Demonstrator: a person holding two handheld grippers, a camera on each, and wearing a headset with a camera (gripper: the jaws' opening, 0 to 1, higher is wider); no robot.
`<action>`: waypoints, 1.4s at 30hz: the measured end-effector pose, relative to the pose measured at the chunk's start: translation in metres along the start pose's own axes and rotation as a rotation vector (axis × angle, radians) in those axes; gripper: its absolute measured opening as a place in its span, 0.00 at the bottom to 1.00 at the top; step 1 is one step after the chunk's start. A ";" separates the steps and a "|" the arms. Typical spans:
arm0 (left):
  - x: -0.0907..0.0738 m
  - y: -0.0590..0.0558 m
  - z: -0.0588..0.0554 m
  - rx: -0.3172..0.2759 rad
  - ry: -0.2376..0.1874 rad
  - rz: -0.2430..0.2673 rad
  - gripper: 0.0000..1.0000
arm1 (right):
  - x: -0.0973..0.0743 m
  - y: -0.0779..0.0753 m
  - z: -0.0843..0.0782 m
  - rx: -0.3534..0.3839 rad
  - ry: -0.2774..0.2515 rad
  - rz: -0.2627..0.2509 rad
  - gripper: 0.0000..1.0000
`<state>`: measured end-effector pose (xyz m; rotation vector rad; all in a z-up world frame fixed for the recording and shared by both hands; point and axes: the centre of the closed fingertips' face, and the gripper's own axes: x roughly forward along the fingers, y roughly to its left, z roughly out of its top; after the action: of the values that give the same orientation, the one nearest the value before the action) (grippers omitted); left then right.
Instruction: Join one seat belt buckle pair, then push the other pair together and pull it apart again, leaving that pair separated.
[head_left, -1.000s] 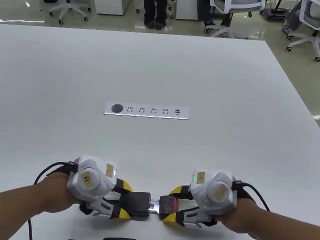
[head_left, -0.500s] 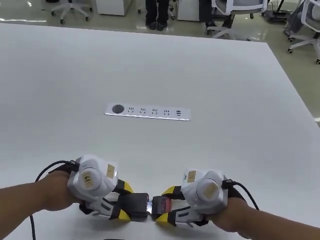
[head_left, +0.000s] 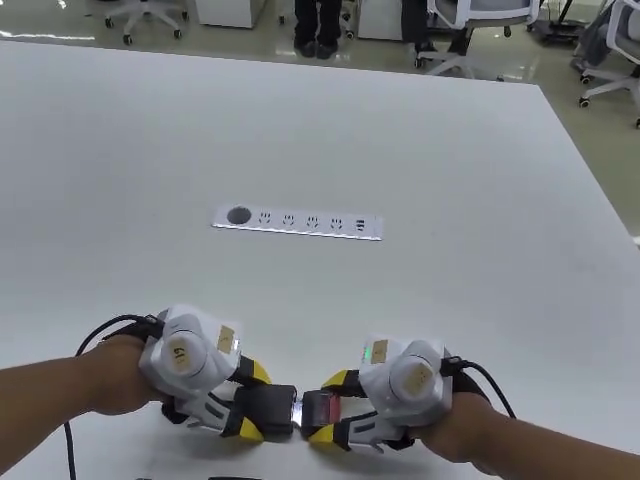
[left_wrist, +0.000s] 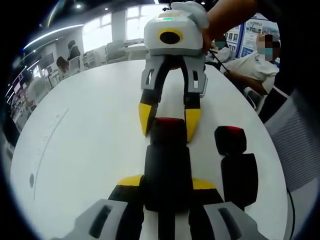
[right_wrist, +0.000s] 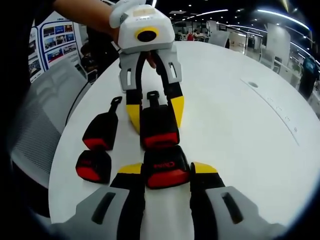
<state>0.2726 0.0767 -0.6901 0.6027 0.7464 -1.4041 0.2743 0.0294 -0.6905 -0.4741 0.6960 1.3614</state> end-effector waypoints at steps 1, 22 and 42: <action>0.000 0.000 0.000 -0.001 -0.001 0.001 0.34 | 0.000 0.000 0.000 0.001 0.000 -0.001 0.32; 0.000 -0.004 0.002 0.000 0.009 -0.002 0.35 | 0.003 0.002 0.004 -0.013 -0.001 0.004 0.33; -0.002 -0.004 0.002 0.013 0.031 -0.012 0.35 | -0.001 0.002 0.001 -0.012 0.004 -0.006 0.33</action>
<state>0.2688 0.0759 -0.6868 0.6319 0.7675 -1.4146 0.2723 0.0293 -0.6888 -0.4884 0.6896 1.3600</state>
